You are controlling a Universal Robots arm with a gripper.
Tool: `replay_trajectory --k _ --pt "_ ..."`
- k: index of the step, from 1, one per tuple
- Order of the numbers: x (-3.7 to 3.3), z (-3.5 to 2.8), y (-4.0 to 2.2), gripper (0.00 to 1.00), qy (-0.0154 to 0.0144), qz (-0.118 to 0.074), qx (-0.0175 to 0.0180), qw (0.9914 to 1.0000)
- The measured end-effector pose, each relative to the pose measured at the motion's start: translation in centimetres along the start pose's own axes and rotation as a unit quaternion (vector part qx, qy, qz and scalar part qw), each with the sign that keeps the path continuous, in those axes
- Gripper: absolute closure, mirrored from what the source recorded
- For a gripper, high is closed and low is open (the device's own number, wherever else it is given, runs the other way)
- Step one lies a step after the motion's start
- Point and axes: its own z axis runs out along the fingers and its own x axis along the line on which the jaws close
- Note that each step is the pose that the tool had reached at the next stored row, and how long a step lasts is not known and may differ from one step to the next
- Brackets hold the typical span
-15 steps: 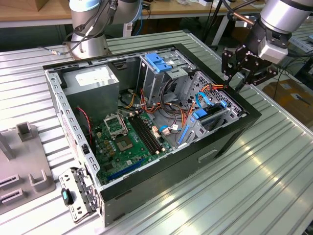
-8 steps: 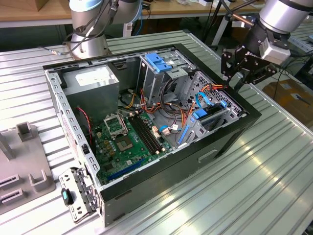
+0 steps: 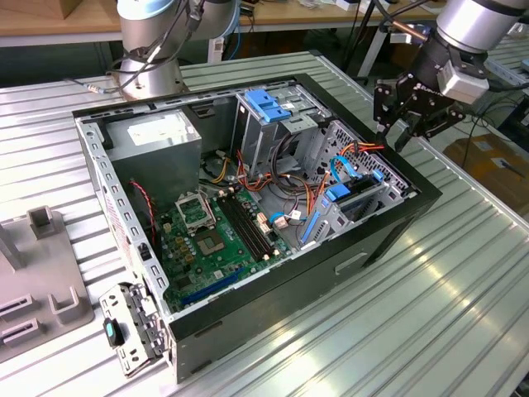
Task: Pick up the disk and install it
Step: 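Insert the second disk wire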
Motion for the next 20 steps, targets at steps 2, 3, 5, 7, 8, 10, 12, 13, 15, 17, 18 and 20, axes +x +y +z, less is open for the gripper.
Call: replay_trajectory --k 2,3,5,7,8,10,12,13,15,17,18,20 --pt "-0.08 0.07 -0.55 0.58 -0.0002 -0.003 0.0000 1.00000" --pt "-0.10 0.07 -0.66 0.58 -0.0002 -0.003 0.0000 1.00000" --pt "-0.15 0.10 -0.82 0.58 -0.0003 -0.003 0.0000 0.99999" --pt "-0.16 0.09 -0.86 0.58 -0.0002 -0.004 -0.0001 0.99999" --pt "-0.17 0.09 -0.87 0.58 -0.0002 -0.004 -0.0001 0.99999" --pt "-0.17 0.09 -0.87 0.58 -0.0002 -0.004 -0.0001 0.99999" --pt "-0.17 0.10 -0.87 0.58 -0.0003 -0.004 -0.0001 0.99999" --pt "-0.18 0.10 -0.88 0.58 -0.0003 -0.004 0.0000 0.99999" --pt "-0.18 0.10 -0.88 0.58 -0.0003 -0.004 0.0000 0.99999" --pt "-0.20 0.10 -0.90 0.58 -0.0003 -0.004 0.0000 0.99999" --pt "-0.21 0.10 -0.92 0.58 -0.0003 -0.004 0.0000 0.99999" --pt "-0.21 0.11 -1.03 0.58 -0.0003 -0.004 -0.0001 0.99999"
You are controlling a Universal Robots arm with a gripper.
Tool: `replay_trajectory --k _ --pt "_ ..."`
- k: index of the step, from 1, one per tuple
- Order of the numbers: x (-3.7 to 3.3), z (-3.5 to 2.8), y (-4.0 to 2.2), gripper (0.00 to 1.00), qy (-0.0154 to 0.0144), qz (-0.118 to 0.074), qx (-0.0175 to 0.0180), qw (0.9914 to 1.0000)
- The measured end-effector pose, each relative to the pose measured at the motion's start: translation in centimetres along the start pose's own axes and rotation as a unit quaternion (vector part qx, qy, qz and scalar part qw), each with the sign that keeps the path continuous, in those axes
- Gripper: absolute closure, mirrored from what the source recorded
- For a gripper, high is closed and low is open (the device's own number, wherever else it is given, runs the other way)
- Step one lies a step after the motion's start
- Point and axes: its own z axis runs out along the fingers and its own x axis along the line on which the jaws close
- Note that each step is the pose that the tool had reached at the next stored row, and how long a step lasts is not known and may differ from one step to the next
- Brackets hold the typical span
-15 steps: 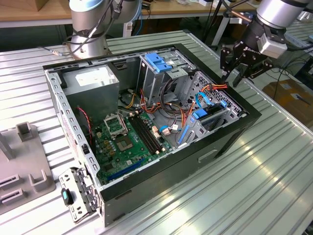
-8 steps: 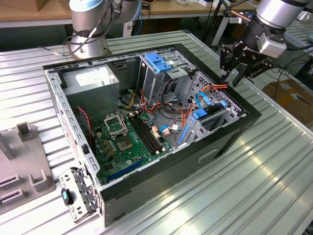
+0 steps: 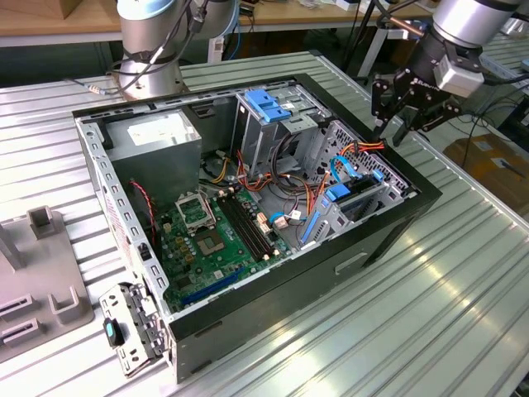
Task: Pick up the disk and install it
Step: 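Insert the second disk wire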
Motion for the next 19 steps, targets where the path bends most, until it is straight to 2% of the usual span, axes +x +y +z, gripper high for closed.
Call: replay_trajectory --k 5,8,15,19 --pt "0.03 0.05 -0.54 0.58 0.0000 0.000 0.0000 1.00000" --pt "0.04 0.06 -0.55 0.58 0.0000 0.000 0.0000 1.00000" --pt "0.40 0.04 -0.11 0.58 0.0005 -0.013 0.0001 0.99991" --pt "0.53 0.06 0.07 0.58 0.0020 -0.024 -0.0025 0.99971"
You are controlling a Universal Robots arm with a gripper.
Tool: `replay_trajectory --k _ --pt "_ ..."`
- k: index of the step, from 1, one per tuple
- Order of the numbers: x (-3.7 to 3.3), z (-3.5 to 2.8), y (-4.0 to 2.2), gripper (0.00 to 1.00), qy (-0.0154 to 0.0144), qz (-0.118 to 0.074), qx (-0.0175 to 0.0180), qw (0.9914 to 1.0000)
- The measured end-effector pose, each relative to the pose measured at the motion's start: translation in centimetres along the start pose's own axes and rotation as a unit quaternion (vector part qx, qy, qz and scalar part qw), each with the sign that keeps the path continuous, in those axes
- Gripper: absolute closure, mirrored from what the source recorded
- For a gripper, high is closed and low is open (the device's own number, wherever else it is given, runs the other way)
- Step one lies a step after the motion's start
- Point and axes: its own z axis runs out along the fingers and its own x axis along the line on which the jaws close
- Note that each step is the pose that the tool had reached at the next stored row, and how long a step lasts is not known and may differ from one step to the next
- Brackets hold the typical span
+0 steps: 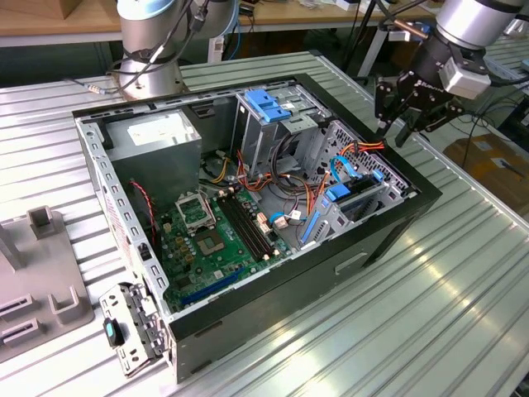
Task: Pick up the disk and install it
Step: 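Insert the second disk wire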
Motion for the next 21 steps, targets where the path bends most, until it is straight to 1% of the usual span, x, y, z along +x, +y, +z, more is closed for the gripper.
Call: replay_trajectory --k 2,3,4,5,11,12,13,14,17,21 --pt "0.05 0.06 0.07 0.58 0.0015 -0.004 -0.0021 0.99999" --pt "0.06 0.15 0.12 0.58 0.0034 -0.006 -0.0045 0.99997" --pt "0.05 0.19 0.14 0.58 0.0047 -0.007 -0.0060 0.99995" --pt "0.05 0.19 0.14 0.58 0.0054 -0.007 -0.0068 0.99994" --pt "0.04 0.19 0.14 0.58 0.0054 -0.007 -0.0069 0.99994" --pt "0.04 0.19 0.14 0.60 0.0054 -0.007 -0.0069 0.99994" --pt "0.04 0.19 0.14 0.66 0.0054 -0.007 -0.0069 0.99994" --pt "0.04 0.19 0.14 0.66 0.0054 -0.007 -0.0069 0.99994" --pt "0.04 0.18 0.14 0.83 0.0055 -0.007 -0.0070 0.99994" --pt "0.04 0.19 0.14 0.83 0.0055 -0.007 -0.0069 0.99994"
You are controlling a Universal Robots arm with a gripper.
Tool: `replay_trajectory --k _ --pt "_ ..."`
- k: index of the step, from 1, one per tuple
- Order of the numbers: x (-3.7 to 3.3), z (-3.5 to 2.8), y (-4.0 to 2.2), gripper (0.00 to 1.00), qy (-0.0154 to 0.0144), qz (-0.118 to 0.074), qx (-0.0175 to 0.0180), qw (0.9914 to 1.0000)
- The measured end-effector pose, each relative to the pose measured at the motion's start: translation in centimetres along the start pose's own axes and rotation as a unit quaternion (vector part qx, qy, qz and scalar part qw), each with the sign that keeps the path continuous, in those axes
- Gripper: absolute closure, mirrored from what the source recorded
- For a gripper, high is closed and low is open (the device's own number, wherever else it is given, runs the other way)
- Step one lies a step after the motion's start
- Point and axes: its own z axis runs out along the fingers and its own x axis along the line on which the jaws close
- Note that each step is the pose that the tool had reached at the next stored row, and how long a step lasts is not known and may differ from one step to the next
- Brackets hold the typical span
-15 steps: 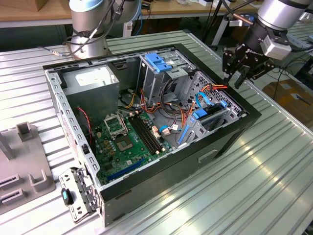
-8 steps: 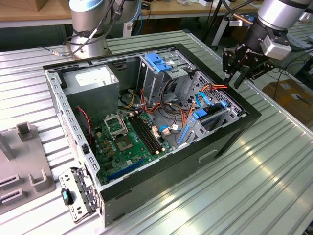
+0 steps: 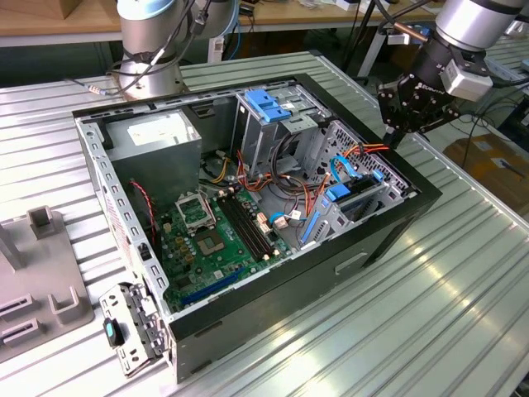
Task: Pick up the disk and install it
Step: 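Insert the second disk wire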
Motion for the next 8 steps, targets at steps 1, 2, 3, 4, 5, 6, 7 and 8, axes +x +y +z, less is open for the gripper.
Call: replay_trajectory --k 1,2,3,4,5,6,7,8 --pt "0.00 0.00 0.00 0.83 0.0000 0.000 0.0000 1.00000" --pt "0.00 0.00 0.00 0.83 0.0000 0.000 0.0000 1.00000" --pt "0.00 0.00 0.00 0.83 0.0000 0.000 0.0000 1.00000" --pt "0.00 0.00 0.00 0.83 0.0000 0.000 0.0000 1.00000" --pt "0.00 0.00 0.00 0.83 -0.0001 0.000 0.0001 1.00000" --pt "0.00 0.00 0.00 0.83 -0.0001 0.000 0.0001 1.00000" --pt "0.00 0.00 0.00 0.83 -0.0001 0.000 0.0001 1.00000" --pt "0.00 0.00 0.00 0.83 -0.0001 0.000 0.0001 1.00000"
